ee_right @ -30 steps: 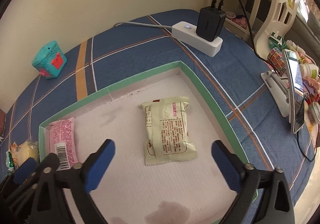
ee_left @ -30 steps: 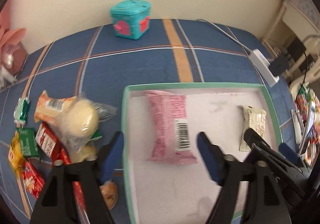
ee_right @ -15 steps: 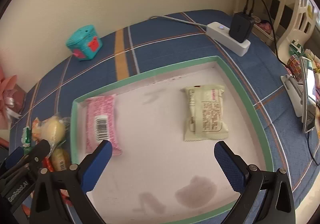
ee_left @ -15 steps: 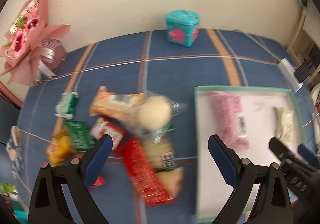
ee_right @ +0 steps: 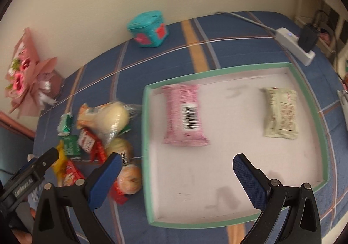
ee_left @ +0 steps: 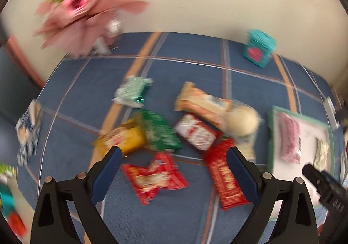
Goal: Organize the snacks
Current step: 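Grasp the red candy packet with the left tool while the right tool grasps the long red stick, then carry the red candy packet and red stick over the white tray, then open the right tool to drop the red stick while the left tool releases the candy packet, then move the right tool to the jelly cup and grasp it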
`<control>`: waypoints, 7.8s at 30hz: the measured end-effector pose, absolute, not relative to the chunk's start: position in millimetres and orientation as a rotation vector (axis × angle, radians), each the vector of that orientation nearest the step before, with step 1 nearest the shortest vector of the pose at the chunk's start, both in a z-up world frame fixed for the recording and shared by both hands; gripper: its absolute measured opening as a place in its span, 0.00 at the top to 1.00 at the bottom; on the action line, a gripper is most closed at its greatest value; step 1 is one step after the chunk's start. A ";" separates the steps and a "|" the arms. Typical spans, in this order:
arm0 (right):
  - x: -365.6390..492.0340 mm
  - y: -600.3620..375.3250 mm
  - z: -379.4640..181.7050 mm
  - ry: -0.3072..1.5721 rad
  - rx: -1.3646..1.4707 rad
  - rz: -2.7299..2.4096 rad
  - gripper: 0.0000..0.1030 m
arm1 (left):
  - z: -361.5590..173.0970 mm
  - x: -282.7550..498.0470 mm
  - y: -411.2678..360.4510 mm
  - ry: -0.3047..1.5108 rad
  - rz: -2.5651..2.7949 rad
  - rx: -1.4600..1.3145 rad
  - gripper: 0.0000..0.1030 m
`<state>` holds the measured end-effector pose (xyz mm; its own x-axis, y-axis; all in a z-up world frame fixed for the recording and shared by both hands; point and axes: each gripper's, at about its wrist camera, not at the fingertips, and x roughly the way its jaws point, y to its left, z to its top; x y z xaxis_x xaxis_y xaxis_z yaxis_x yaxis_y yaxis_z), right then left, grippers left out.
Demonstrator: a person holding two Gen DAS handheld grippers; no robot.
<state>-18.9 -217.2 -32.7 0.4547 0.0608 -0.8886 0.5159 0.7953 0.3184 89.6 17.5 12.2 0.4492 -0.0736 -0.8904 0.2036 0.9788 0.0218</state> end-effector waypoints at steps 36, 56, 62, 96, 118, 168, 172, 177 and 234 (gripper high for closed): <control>56.8 -42.9 -100.0 1.248 -0.087 -0.120 0.11 | -104.1 110.9 62.7 1.427 -0.048 -0.137 0.12; 58.4 -55.0 -78.5 1.223 -0.013 -0.107 0.62 | -84.7 107.2 51.0 1.404 -0.099 -0.172 0.44; 56.6 -59.6 -73.9 1.229 0.047 -0.083 0.73 | -71.0 105.2 53.3 1.378 -0.106 -0.182 0.45; 30.2 -100.1 0.7 1.055 0.304 -0.021 0.89 | 18.8 86.0 51.3 1.147 -0.161 -0.170 0.49; -48.6 -281.1 -14.9 1.044 0.522 -0.450 0.89 | 22.4 23.4 -98.5 1.153 -0.518 0.064 0.49; -53.1 -304.4 -100.9 1.276 0.628 -0.499 0.77 | -83.2 -19.7 -176.7 1.321 -0.567 0.396 0.39; -54.8 -306.9 -100.8 1.269 0.631 -0.518 0.55 | -77.2 -19.1 -180.6 1.310 -0.571 0.390 0.30; -58.5 -311.5 -88.6 1.224 0.631 -0.554 0.47 | -62.9 -21.8 -181.7 1.274 -0.600 0.377 0.29; -38.3 -267.2 -41.2 1.061 0.480 -0.446 0.00 | -16.2 67.8 -24.0 1.167 -0.166 0.013 0.09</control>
<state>-38.3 -267.2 -41.2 0.4189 -0.1156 -0.9006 0.5620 0.8121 0.1571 67.8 -24.0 -16.2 0.3818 -0.1233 -0.9160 0.1365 0.9877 -0.0760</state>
